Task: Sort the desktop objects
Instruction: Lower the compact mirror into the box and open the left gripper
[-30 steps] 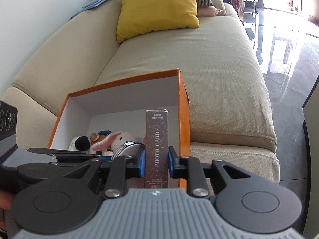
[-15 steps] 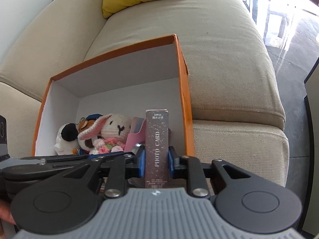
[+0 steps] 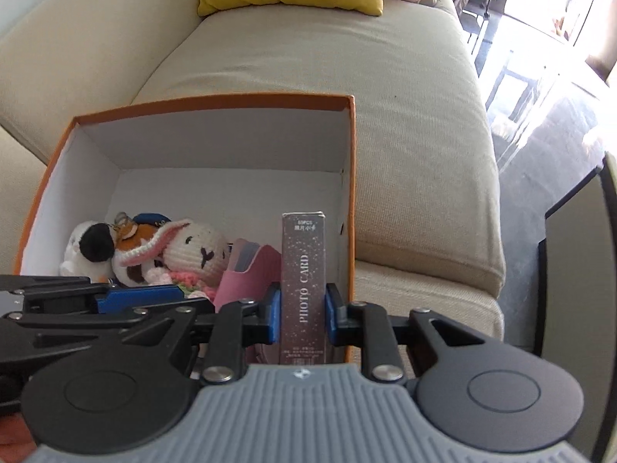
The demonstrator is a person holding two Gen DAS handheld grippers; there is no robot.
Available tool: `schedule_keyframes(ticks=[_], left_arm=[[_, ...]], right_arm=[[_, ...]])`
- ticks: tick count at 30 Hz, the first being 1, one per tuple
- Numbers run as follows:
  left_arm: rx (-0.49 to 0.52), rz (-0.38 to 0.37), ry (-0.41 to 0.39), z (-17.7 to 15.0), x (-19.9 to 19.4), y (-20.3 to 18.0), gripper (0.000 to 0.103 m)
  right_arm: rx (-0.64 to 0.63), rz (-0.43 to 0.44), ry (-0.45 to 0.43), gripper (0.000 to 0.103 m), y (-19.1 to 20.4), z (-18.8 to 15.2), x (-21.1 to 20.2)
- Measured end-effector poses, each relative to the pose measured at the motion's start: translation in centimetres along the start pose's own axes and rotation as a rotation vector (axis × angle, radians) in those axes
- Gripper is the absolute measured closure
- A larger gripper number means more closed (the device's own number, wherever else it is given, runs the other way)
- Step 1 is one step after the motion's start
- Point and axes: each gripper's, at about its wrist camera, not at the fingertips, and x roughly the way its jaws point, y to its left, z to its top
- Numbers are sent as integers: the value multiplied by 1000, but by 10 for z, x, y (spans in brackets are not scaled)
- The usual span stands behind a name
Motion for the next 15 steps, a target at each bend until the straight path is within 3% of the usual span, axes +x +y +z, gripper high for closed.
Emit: schedule_keyframes(ticks=[15], left_arm=[[-178,-162,-125,-13,-29,52,73]], right_arm=[[-132,-263,138,79,44,1,44]])
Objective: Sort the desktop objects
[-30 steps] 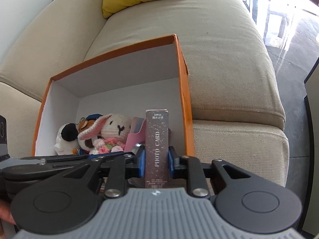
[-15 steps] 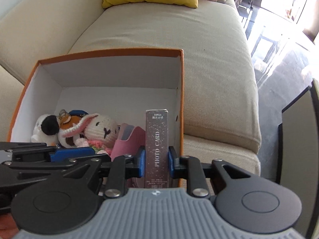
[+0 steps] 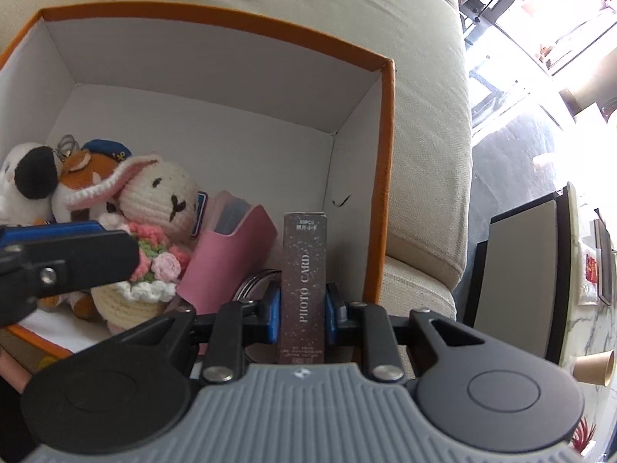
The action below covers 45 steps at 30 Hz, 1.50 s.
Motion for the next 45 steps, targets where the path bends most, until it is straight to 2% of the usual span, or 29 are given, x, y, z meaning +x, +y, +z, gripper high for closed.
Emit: schedule_keyframes(ticks=[4,13,15,18,20,24,27,32,34,36,39,41,45], left_arm=[[-13,-30,-1,1,-2,8,73],[0,-55,13,4,8,13,73],[27,-50,20,7,12,10,73],[45,-39,39,11,19,8,73],[82,-54,54,11,21,3,73],[179,-60,109,11,30,-15,73],[283,-47,191,15,44,-37,70],[445,44,324,23,83,-70,69],[497,65,377,24,97,-81,69],[555,102,440,21,116,-91,64],[613,159,499,20,141,-101,58],[637,152,566,16,156,-105,53],[686,133,673,14,179,-108,52]], right_arm=[[30,-39,27,79,8,5,12],[87,10,57,79,-6,11,18],[93,28,56,79,-10,13,15],[155,106,52,79,-25,18,11],[144,96,25,79,-31,20,2],[143,146,-73,79,-55,20,-35],[155,176,-118,79,-68,21,-56],[214,291,-137,79,-99,11,-59],[238,296,-178,79,-104,-3,-70],[251,312,-216,79,-119,-4,-75],[257,322,-215,79,-131,-7,-66],[257,340,-197,79,-135,-12,-56],[284,384,-178,79,-143,-21,-30]])
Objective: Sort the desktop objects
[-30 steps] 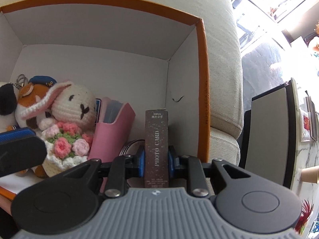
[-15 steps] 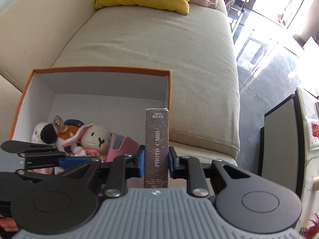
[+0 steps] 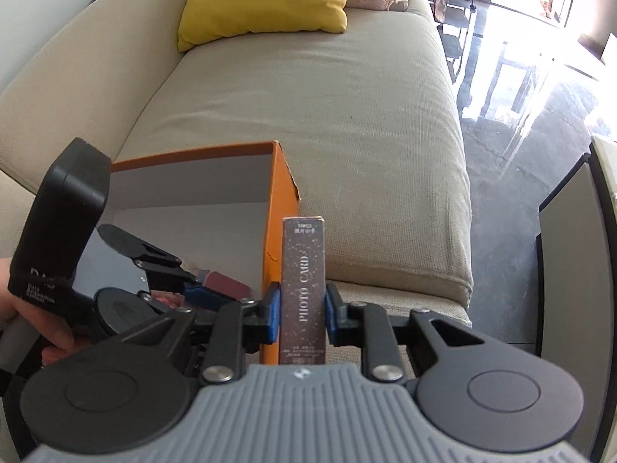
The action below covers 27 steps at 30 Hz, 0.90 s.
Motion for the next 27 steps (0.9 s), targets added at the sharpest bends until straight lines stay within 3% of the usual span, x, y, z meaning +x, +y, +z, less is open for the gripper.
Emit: schedule_keyframes(ticks=[5,8,13,16,18,20,24,27], left_arm=[[124,-4,102,19,6,-4,42],[228,12,183,26,14,-16,39],[309,19,262,31,22,-33,35],[410,108,281,26,27,-54,36],[438,130,257,26,24,-63,42],[493,147,244,24,21,-71,42],[476,132,290,29,31,-69,43],[450,140,351,33,45,-41,42]], right_arm=[[26,36,17,79,-15,-7,13],[40,51,18,79,-21,-7,18],[53,53,13,79,-25,-9,17],[51,57,7,79,-26,-11,15],[52,63,3,79,-28,-11,15],[53,63,-1,79,-29,-11,13],[61,71,-8,79,-31,-14,10],[61,79,-12,79,-32,-15,9]])
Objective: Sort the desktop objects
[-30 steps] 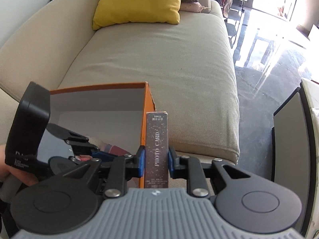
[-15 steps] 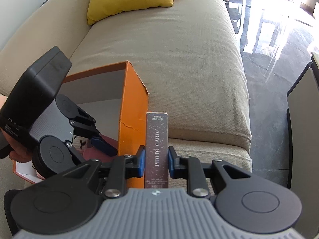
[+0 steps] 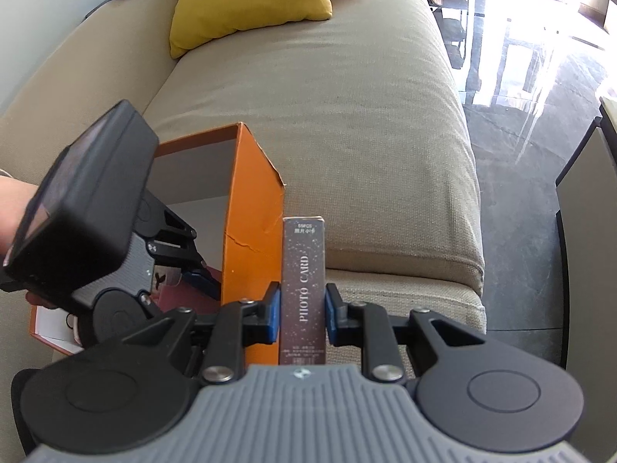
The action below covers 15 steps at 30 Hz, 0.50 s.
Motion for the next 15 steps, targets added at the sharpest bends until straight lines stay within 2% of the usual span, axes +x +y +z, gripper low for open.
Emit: schedule_keyframes(ticks=[3,5,6,8,15], left_arm=[[-5,0,50,5,15,0,44],[-24,-9,55,6,16,2,45],[-38,-14,50,5,14,3,54],[-59,6,30,2,8,3,62],[-165,0,-97,-19,-8,5,67]], right_arm=[[-5,10,5,79,0,-2,1],[1,17,13,79,-1,-3,4],[3,19,17,79,-1,-4,5],[5,27,20,79,-1,-6,6],[13,33,19,79,-1,-9,7]])
